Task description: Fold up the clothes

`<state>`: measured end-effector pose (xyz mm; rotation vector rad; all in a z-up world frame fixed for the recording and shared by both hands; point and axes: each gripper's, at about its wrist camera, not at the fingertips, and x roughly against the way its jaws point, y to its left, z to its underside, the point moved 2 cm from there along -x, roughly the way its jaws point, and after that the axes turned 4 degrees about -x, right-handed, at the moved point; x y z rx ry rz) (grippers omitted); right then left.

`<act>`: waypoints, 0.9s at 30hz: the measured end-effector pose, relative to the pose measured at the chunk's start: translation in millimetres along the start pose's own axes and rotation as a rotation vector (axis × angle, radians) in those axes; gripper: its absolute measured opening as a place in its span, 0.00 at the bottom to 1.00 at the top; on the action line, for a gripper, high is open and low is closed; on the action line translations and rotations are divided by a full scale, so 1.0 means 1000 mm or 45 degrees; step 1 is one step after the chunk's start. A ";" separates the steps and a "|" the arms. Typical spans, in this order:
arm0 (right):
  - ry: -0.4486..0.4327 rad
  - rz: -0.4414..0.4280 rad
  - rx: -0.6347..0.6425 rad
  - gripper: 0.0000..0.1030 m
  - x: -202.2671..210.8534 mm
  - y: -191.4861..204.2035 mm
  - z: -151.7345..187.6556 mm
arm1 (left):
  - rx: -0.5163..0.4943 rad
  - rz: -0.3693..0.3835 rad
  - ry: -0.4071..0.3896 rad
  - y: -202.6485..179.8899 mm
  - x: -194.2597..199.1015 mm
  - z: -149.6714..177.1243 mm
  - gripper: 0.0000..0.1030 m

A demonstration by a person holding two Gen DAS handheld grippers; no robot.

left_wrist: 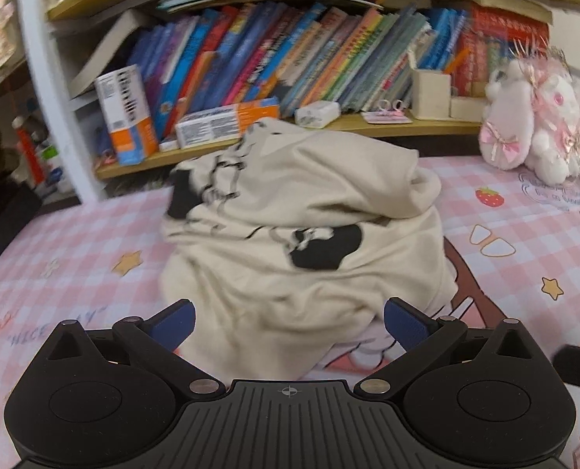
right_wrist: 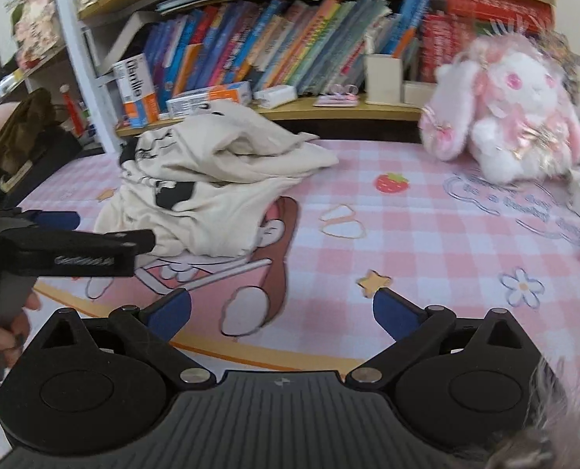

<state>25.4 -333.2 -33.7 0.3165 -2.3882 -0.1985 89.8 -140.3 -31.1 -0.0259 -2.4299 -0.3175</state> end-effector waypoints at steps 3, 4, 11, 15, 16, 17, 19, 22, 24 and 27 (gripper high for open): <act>0.010 -0.001 -0.018 0.98 0.004 -0.004 0.002 | -0.063 -0.053 0.011 -0.008 -0.014 -0.006 1.00; 0.014 -0.001 -0.024 0.98 0.006 -0.006 0.002 | -0.063 -0.072 0.017 -0.006 -0.018 -0.007 0.95; 0.047 -0.040 -0.055 0.82 0.013 -0.013 0.007 | 0.241 -0.001 0.124 0.047 -0.025 -0.009 0.21; 0.082 -0.128 -0.044 0.72 0.008 -0.007 0.009 | 0.257 0.034 0.083 0.063 0.005 0.000 0.13; 0.088 -0.141 -0.042 0.70 0.007 -0.004 0.009 | 0.256 0.052 0.071 0.065 0.016 0.004 0.12; 0.093 -0.152 -0.040 0.69 0.005 -0.001 0.009 | 0.253 0.068 0.062 0.066 0.026 0.008 0.12; 0.105 -0.174 -0.037 0.69 0.003 0.004 0.009 | 0.223 0.075 0.049 0.065 0.047 0.020 0.12; 0.113 -0.214 -0.030 0.69 -0.001 0.015 0.008 | 0.185 0.072 0.058 0.065 0.069 0.039 0.12; 0.118 -0.241 -0.025 0.69 -0.004 0.023 0.007 | 0.178 0.070 0.069 0.066 0.082 0.050 0.11; 0.125 -0.281 -0.017 0.70 -0.008 0.035 0.005 | 0.178 0.072 0.079 0.071 0.100 0.063 0.11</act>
